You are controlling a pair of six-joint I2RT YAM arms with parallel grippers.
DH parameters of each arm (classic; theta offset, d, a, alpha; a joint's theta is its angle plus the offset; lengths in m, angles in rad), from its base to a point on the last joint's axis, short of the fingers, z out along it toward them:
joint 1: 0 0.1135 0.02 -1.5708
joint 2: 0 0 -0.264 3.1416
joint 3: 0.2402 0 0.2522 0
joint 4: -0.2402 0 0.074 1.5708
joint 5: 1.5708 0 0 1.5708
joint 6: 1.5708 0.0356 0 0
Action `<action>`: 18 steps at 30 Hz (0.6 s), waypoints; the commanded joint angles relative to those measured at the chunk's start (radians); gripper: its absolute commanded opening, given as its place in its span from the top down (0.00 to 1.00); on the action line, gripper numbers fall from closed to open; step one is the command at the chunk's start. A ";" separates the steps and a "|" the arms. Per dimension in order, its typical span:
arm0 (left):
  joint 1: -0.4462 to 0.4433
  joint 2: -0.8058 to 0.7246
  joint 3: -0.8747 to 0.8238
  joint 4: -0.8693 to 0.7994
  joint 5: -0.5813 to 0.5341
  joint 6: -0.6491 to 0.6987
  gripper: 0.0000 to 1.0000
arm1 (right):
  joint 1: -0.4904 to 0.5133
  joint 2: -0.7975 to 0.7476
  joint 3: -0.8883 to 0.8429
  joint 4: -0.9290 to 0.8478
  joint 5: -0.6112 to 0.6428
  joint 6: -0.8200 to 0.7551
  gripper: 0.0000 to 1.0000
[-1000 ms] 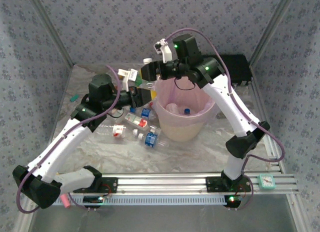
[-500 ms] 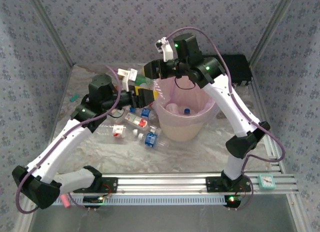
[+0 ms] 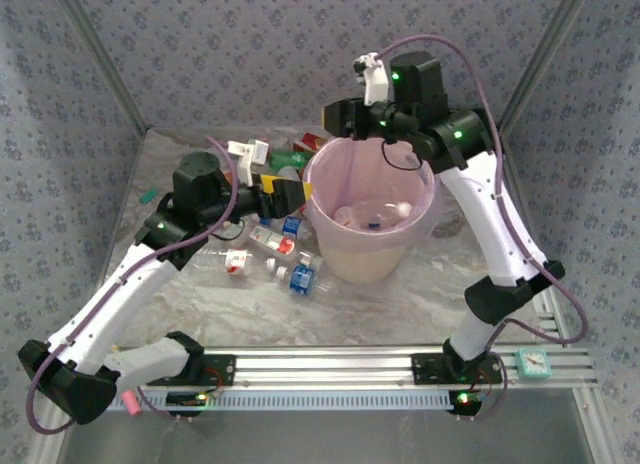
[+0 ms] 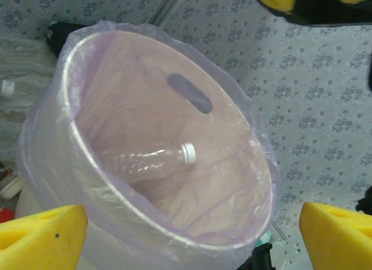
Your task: Put the plastic bottles in the bin
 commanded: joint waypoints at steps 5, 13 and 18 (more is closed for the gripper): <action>0.052 -0.021 -0.005 -0.161 -0.131 -0.052 0.07 | -0.025 -0.044 -0.055 -0.220 0.122 -0.134 0.54; 0.245 -0.141 -0.191 -0.400 -0.335 -0.341 0.12 | -0.018 -0.126 -0.187 -0.276 0.230 -0.224 0.52; 0.324 -0.267 -0.383 -0.413 -0.407 -0.540 0.11 | -0.035 -0.163 -0.249 -0.236 0.253 -0.220 0.37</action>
